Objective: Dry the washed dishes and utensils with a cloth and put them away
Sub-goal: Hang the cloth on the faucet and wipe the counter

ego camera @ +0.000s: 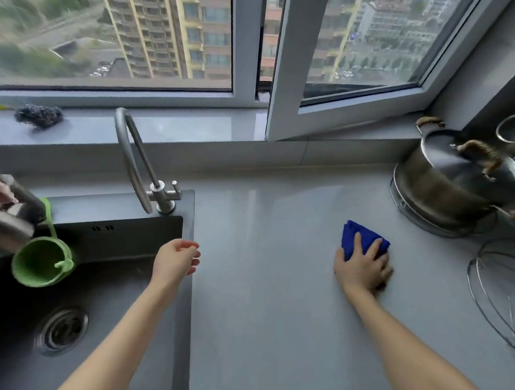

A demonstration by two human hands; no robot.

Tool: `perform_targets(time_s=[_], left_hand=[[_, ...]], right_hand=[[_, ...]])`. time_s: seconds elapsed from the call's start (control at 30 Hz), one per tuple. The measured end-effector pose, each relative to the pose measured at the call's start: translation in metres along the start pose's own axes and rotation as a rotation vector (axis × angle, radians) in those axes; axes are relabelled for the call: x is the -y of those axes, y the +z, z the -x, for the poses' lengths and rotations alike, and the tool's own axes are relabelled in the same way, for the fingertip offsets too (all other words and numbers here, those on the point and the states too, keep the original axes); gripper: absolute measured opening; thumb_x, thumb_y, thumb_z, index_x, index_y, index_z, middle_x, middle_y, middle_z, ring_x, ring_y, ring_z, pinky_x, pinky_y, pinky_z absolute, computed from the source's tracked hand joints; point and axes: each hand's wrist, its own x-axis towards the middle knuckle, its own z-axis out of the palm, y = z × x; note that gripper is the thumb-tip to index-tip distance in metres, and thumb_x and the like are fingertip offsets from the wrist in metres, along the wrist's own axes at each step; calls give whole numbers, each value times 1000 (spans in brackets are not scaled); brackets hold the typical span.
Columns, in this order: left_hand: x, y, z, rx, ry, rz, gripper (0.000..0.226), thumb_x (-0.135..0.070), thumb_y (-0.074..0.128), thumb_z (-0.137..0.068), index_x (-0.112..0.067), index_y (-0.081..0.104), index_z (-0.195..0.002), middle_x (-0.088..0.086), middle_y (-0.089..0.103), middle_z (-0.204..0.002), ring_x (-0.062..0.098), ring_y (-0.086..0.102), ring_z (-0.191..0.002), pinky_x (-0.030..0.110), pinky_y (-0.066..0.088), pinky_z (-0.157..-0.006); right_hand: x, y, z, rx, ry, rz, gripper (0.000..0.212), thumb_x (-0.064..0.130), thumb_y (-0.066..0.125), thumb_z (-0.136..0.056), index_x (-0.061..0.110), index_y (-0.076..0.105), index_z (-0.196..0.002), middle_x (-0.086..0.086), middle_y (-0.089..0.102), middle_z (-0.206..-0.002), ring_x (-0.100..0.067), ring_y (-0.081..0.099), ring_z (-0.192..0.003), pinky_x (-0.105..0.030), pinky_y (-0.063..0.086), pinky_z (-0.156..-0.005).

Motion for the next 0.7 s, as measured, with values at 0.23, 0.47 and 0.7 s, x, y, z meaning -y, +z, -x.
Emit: perform_targets(time_s=[0.23,0.47,0.7], left_hand=[[-14,12,-44,-127,-59,77,15,0,50,-89,-6,63,-93,11,65,-84,22,60,-75,33,51,-72],[-22,9,-57,-135,-54,50,16,-1,51,-89,-8,65,-88,10,66,-83,20,60,-74,29,50,-67],[-26,-10,-58,-196,-57,-27,18,-6,51,-90,-13,66,-94,5,68,-88,20,64,-86,32,53,-77]], right_hand=[[160,13,-32,293,-1249,341,60,38,44,-88,37,31,-146,-10,12,-159,-41,15,-144,-55,8,-116],[149,9,-22,40,-1400,309,58,53,49,-75,37,51,-130,-14,52,-139,-43,52,-122,-65,34,-101],[207,25,-48,191,-1405,246,70,10,43,-92,50,20,-145,-1,4,-161,-33,-4,-147,-51,-18,-112]])
